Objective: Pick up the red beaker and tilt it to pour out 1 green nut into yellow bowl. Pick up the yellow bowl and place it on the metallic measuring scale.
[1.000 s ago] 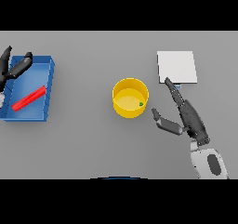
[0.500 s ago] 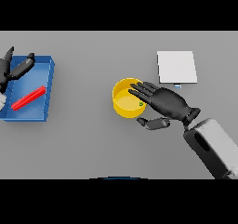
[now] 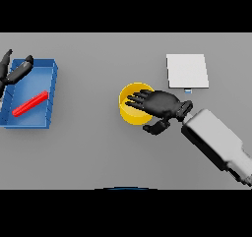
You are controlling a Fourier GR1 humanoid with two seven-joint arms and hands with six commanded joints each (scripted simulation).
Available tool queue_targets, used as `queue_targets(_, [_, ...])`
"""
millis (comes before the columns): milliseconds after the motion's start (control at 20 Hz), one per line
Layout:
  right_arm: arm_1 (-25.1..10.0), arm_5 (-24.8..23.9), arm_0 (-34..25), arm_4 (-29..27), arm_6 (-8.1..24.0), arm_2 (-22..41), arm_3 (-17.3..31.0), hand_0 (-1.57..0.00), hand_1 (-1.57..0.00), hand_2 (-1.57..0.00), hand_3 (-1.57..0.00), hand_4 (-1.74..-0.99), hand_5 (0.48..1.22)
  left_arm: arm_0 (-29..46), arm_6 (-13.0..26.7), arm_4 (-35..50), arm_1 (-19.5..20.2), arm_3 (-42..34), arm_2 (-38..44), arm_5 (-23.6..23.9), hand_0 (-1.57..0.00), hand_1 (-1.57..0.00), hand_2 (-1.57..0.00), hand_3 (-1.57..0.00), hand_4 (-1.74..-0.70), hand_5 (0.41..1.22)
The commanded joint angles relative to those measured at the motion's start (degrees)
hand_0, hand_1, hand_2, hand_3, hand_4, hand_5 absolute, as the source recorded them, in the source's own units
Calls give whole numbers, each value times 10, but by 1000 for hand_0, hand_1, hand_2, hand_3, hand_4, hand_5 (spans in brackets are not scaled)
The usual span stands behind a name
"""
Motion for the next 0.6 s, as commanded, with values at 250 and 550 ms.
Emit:
queue_targets(250, [13,26,-44,24,-5,33,63,1,1,1,1,-1270,727,13,-4,0,5,-9,-1,5,1,1,1,1,-721,682])
queue_targets(550, [41,46,-54,13,20,29,91,1,1,-1,-18,-1319,787,12,-11,4,10,-12,5,4,1,1,1,1,-716,685])
